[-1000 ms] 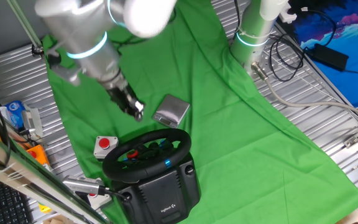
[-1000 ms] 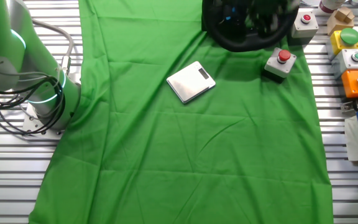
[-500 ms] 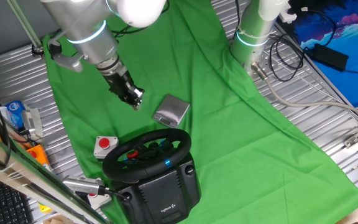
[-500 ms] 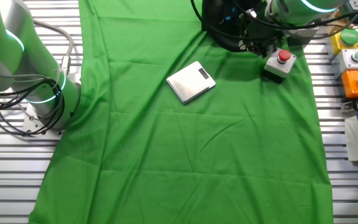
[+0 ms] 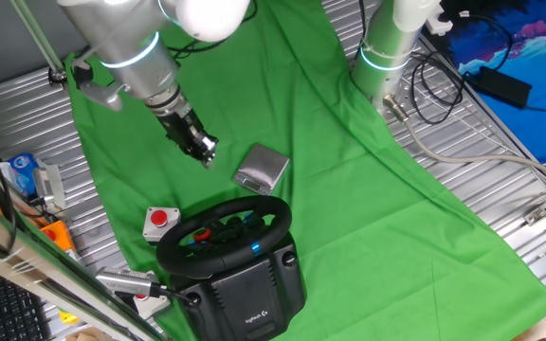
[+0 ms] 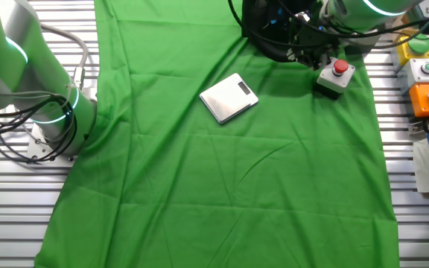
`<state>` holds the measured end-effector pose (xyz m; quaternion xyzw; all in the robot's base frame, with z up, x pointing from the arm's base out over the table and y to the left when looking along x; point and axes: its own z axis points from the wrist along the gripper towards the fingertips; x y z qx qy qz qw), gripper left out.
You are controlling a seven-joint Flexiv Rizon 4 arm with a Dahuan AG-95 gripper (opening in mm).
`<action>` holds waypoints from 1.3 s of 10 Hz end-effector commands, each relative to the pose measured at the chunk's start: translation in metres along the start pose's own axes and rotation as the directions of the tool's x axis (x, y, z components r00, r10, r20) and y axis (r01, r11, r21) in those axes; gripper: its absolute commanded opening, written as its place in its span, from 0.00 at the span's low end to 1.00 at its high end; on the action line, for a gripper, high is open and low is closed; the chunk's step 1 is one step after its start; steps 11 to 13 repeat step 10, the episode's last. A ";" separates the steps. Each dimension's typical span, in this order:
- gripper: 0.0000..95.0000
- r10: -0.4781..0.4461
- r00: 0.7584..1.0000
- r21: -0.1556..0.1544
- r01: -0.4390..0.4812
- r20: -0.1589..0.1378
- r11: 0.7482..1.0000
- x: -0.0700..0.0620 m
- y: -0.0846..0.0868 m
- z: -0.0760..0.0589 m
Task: Rotate the steering wheel 90 degrees counterclockwise
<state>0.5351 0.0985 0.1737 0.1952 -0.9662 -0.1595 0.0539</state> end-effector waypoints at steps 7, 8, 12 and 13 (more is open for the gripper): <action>0.00 -0.139 0.990 0.008 0.140 -0.024 0.990 0.027 -0.098 -0.008; 0.00 -0.140 0.990 0.021 0.141 -0.030 0.990 0.029 -0.104 -0.007; 0.00 -0.144 0.989 0.023 0.145 -0.031 0.989 0.029 -0.106 -0.004; 0.00 -0.144 0.989 0.023 0.145 -0.031 0.989 0.029 -0.106 -0.004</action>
